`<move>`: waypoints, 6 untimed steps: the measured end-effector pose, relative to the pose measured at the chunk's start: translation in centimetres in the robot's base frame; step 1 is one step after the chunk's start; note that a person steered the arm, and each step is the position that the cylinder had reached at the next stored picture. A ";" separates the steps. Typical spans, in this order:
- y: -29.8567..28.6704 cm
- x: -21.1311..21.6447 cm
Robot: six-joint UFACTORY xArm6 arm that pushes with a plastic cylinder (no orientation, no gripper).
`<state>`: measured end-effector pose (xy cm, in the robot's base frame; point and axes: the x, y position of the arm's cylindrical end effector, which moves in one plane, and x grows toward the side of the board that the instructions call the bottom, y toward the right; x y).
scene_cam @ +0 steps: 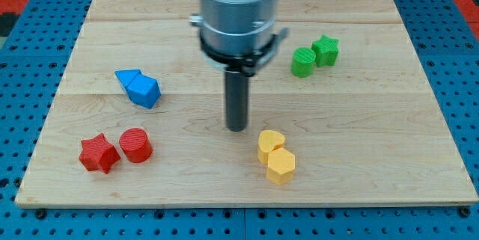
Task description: Move the blue cube along with blue triangle towards the top left
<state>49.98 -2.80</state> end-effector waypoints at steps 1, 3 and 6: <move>-5.0 -1.9; -11.1 -2.6; -17.6 -7.9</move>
